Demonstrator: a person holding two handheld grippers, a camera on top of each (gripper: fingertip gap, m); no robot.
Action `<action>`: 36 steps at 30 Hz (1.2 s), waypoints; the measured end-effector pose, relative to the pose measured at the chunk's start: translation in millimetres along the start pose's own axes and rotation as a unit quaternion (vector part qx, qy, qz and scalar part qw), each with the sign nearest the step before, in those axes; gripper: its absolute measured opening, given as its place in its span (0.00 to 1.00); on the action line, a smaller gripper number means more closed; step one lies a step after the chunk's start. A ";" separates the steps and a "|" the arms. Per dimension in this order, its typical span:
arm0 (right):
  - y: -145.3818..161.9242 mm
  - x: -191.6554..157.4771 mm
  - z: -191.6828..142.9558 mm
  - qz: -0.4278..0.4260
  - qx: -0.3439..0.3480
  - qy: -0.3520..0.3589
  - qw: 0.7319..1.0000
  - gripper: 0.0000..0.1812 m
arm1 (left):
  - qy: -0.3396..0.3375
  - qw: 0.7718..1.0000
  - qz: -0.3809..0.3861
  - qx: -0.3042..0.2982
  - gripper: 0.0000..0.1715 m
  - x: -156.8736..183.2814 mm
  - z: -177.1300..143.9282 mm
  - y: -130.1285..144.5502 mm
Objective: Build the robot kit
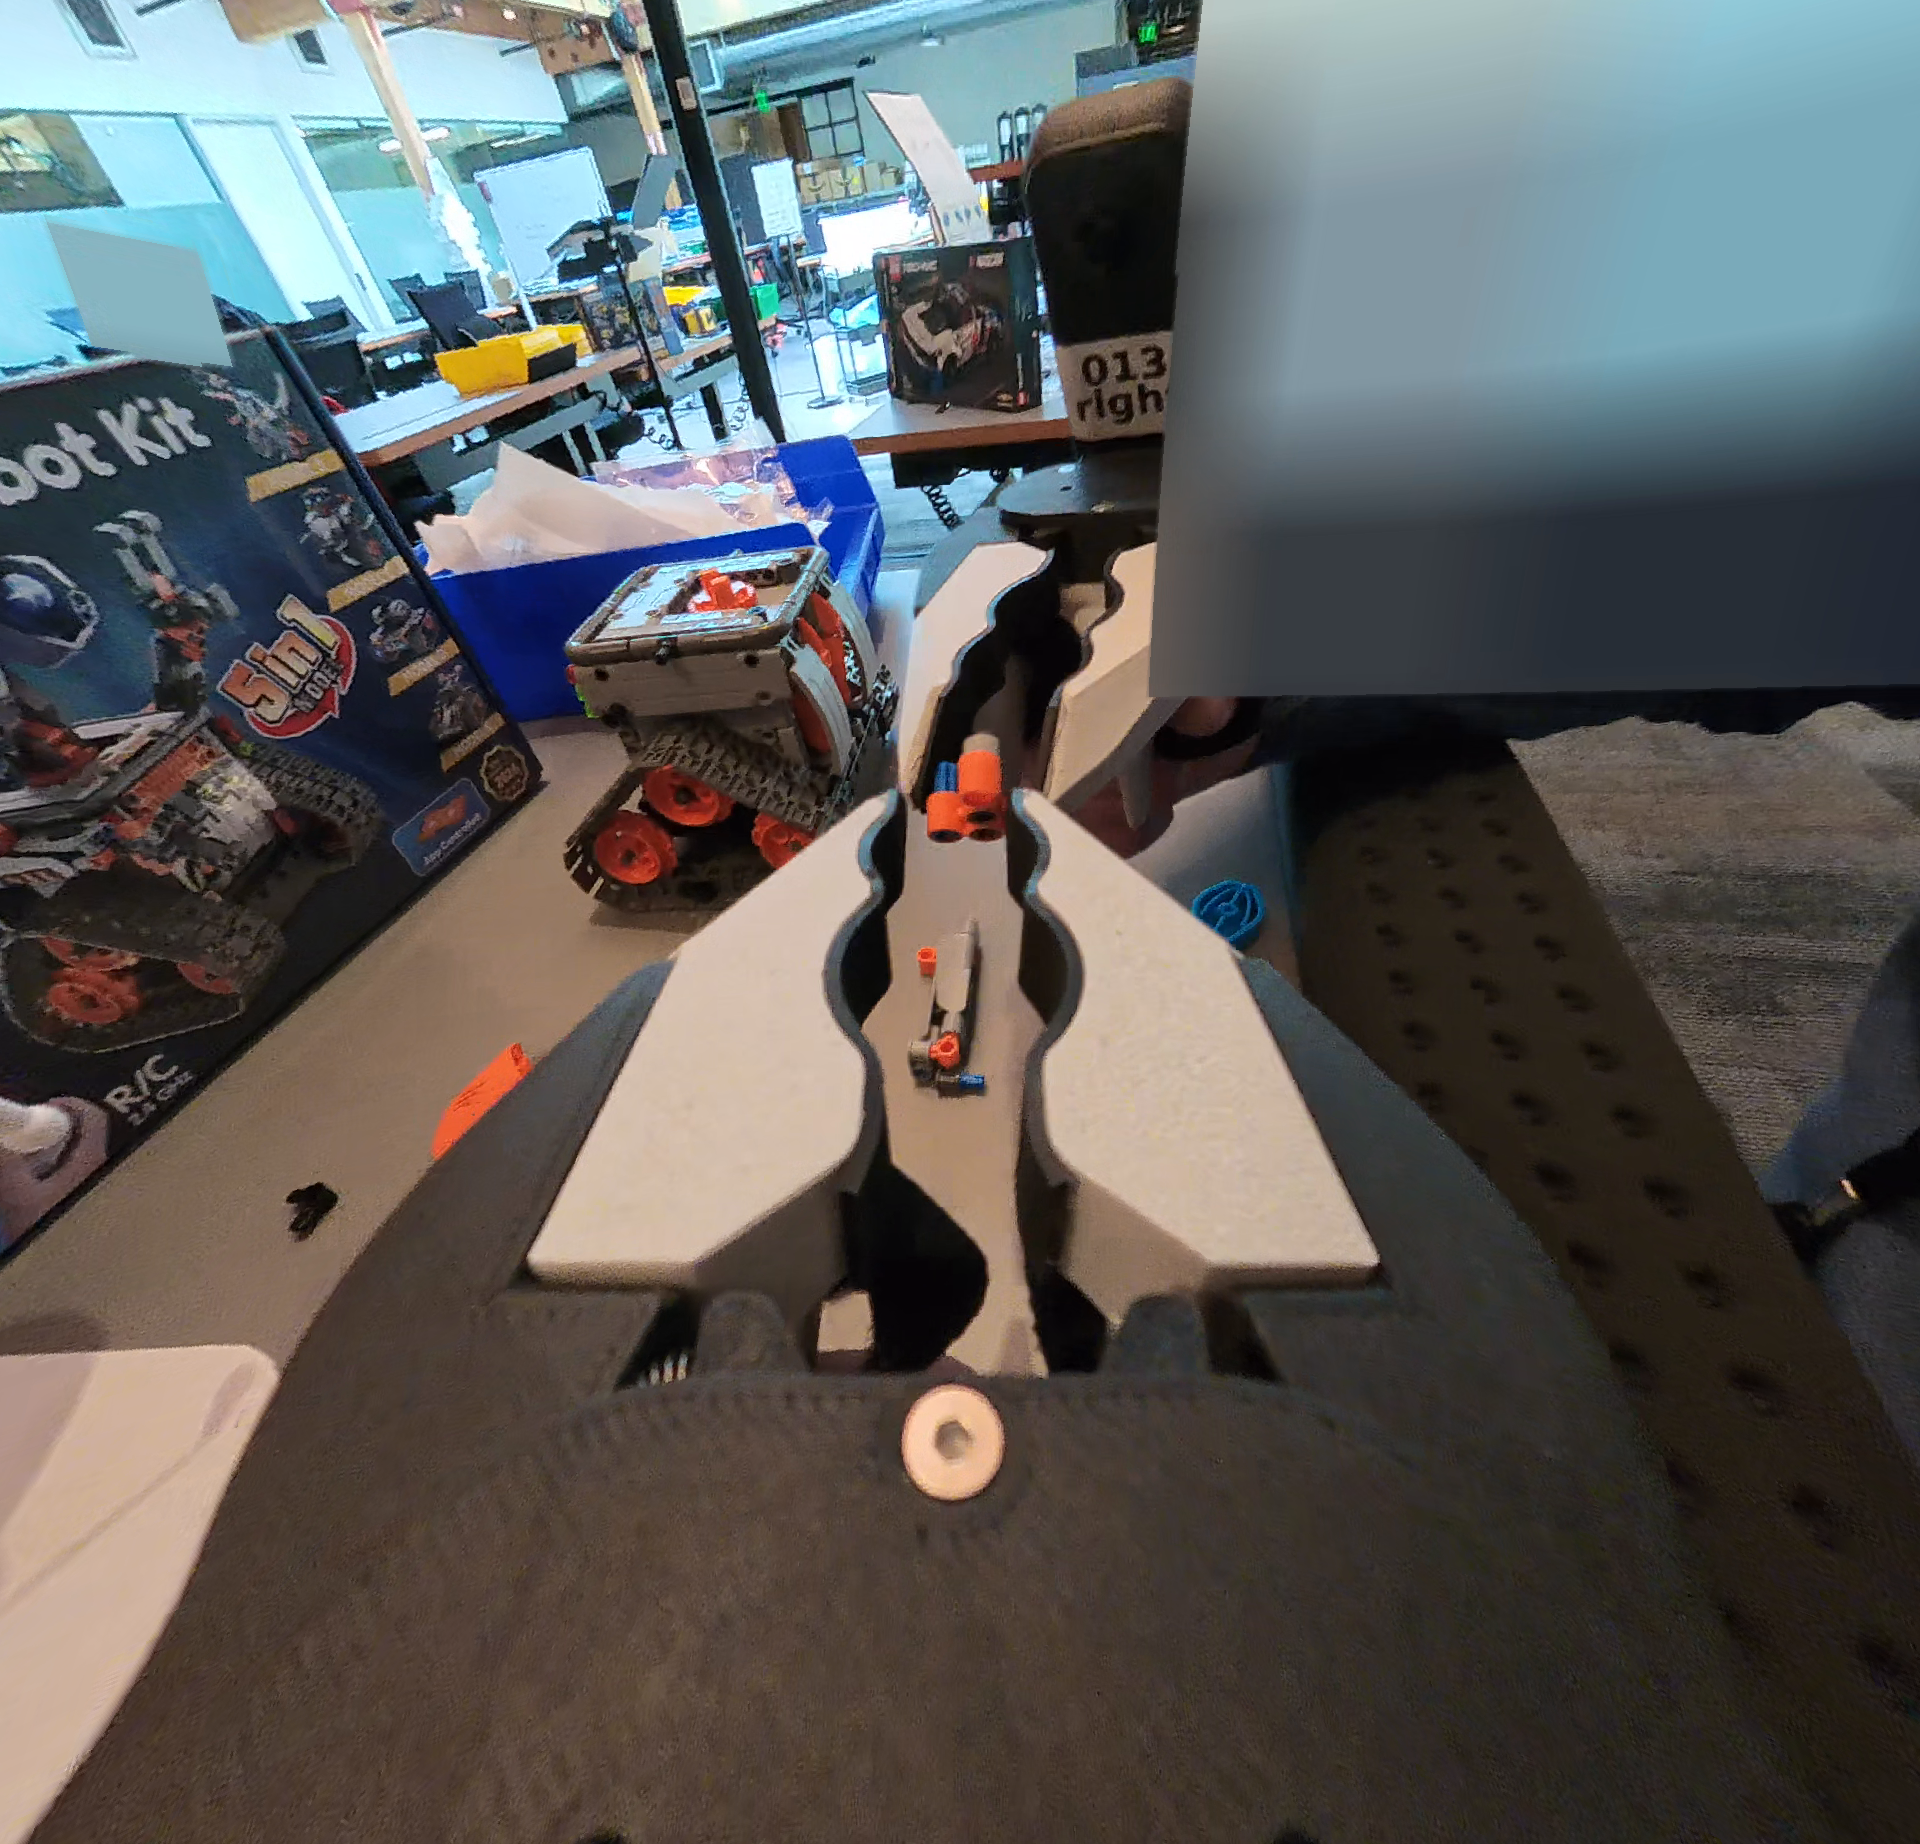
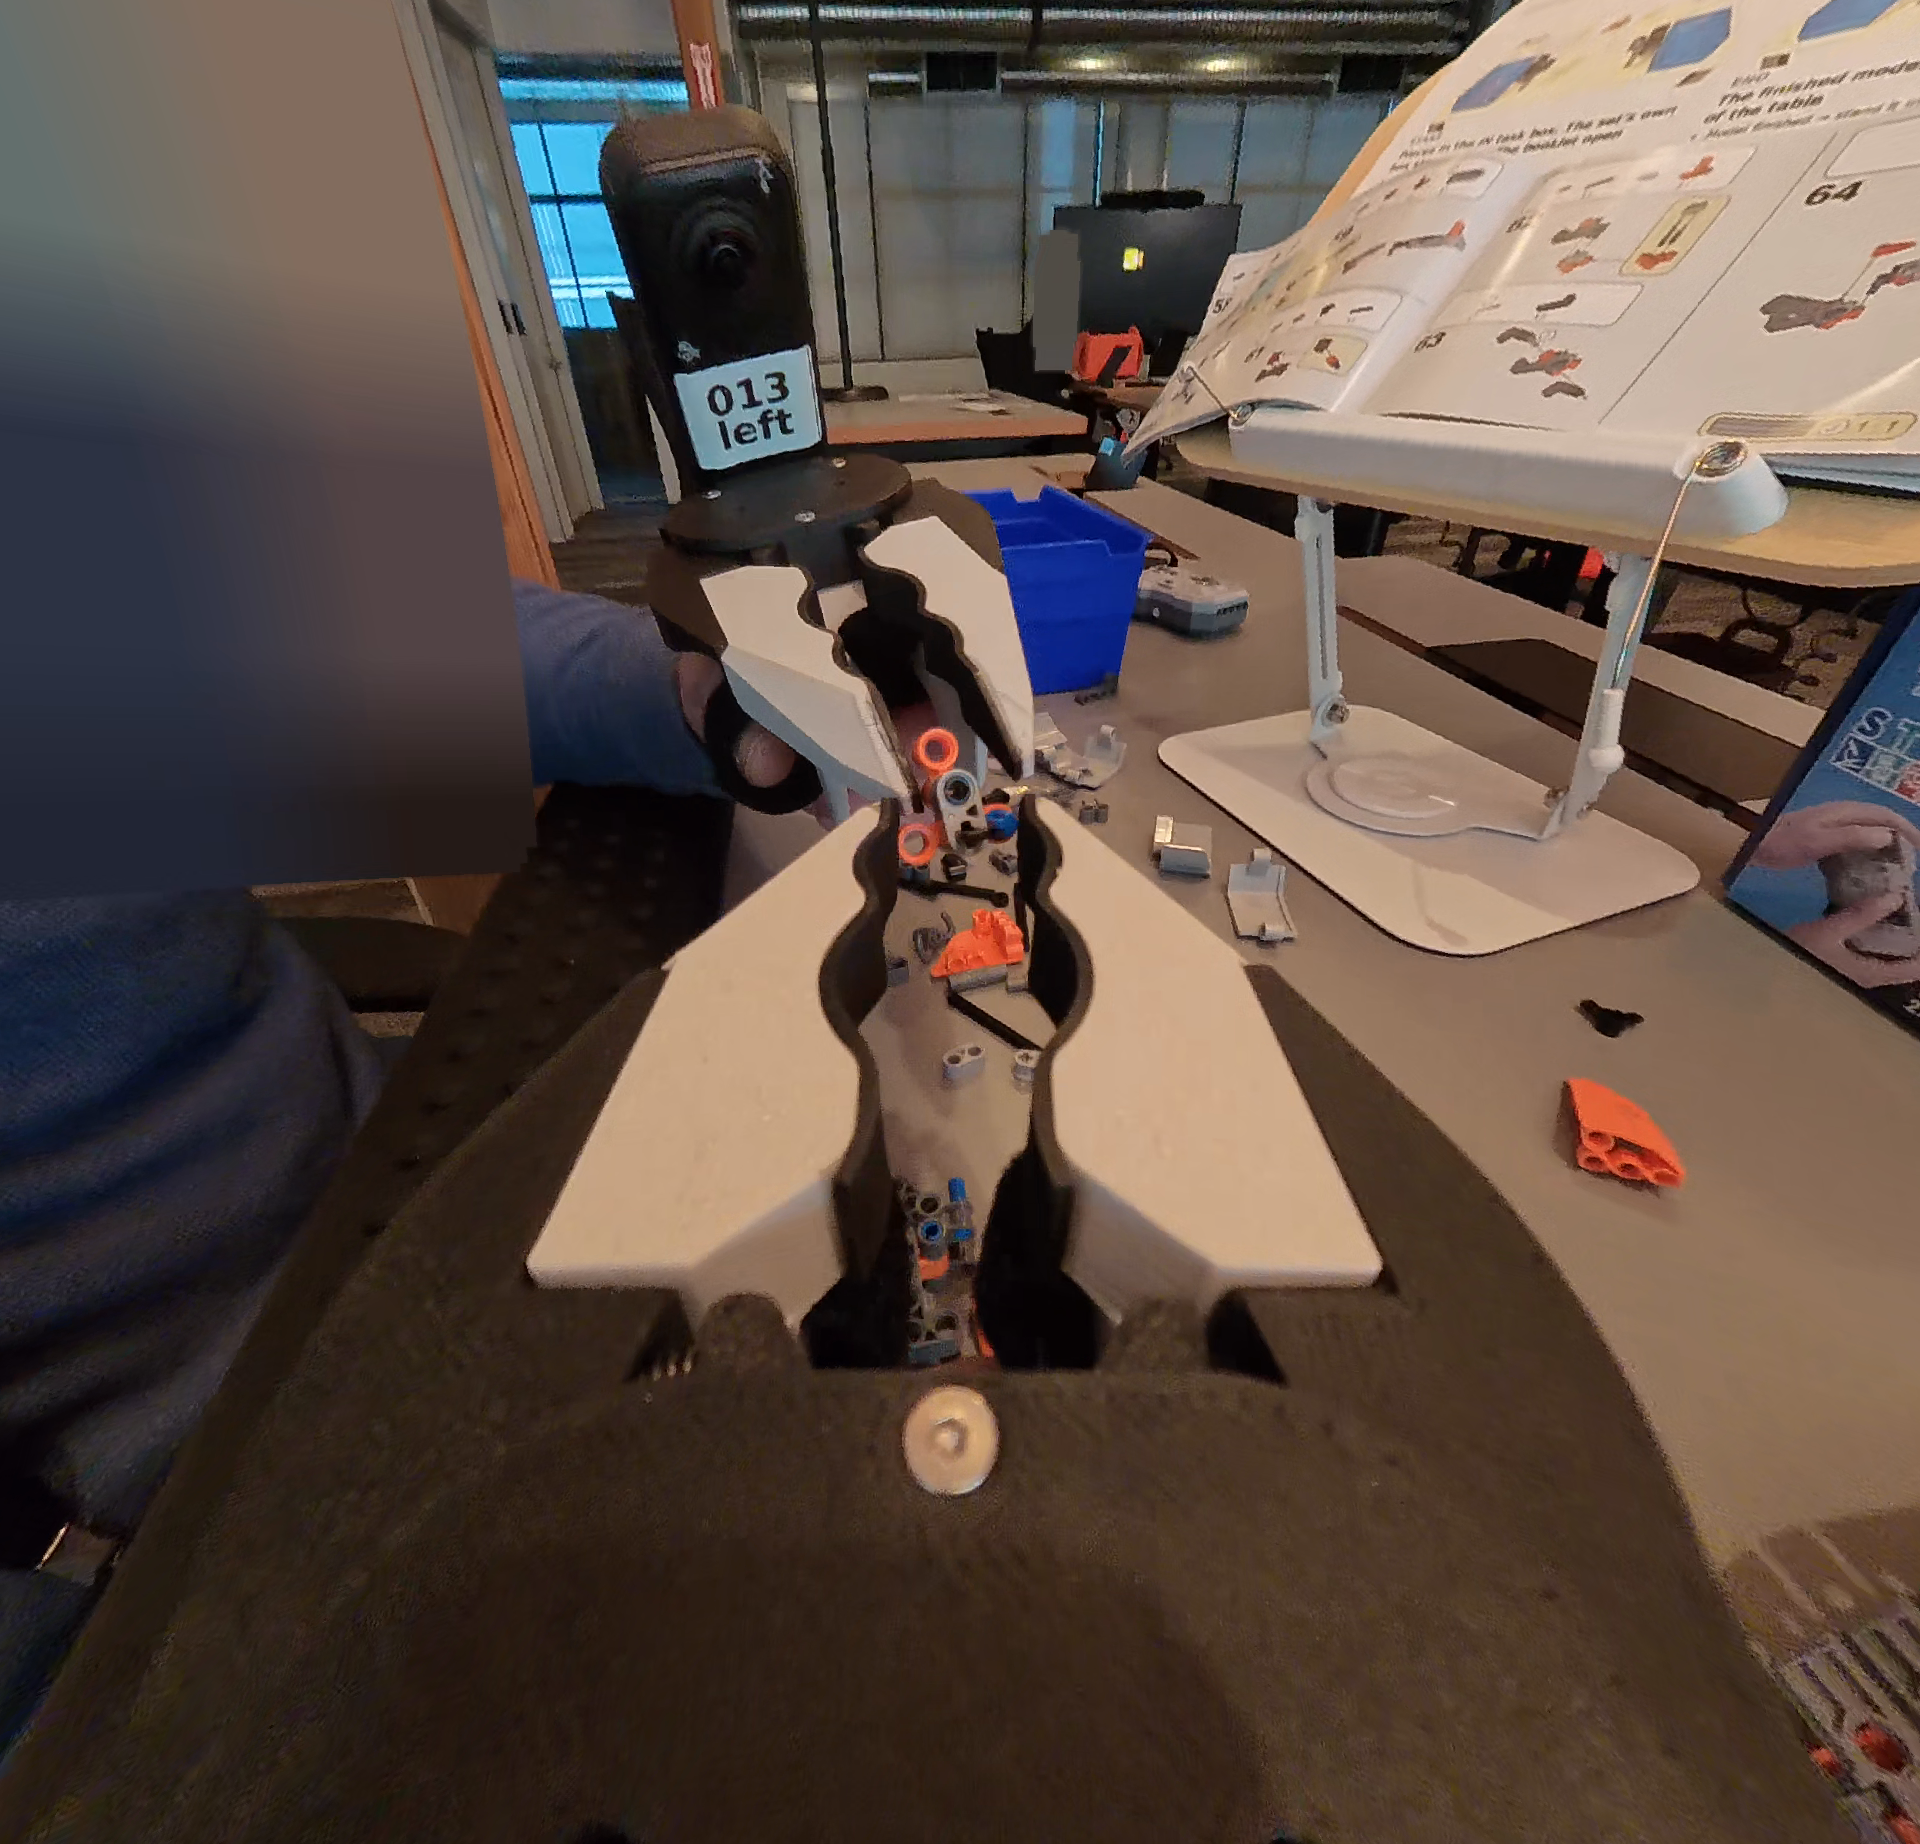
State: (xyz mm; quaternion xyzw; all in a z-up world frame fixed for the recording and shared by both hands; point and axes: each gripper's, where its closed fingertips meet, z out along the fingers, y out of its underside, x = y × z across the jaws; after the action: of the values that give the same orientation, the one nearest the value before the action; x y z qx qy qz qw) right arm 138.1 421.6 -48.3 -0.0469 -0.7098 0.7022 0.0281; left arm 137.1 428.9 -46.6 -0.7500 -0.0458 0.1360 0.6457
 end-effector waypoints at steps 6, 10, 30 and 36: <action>-5.5 -1.9 -1.7 -0.021 0.017 0.001 1.000 0.11 | 0.050 0.997 -0.050 0.018 0.09 8.6 -2.3 -4.9; -7.4 -3.8 -1.2 -0.028 0.023 0.002 0.999 0.11 | 0.032 0.999 -0.035 0.025 0.04 7.6 -0.4 -7.0; 111.9 0.8 -12.8 -0.088 -0.320 -0.023 0.943 0.19 | 0.064 0.969 -0.096 -0.219 0.03 18.0 -6.1 94.3; 117.0 -16.1 -11.2 -0.152 -0.332 -0.030 0.930 0.00 | 0.071 0.965 -0.118 -0.224 0.03 18.5 -8.8 99.3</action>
State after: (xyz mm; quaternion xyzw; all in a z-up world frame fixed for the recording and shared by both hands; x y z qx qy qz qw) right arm 158.4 432.1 -164.7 0.0761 -0.9015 0.4150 0.0959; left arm 146.5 408.9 -145.6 -0.8727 -0.1170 -0.0083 0.4740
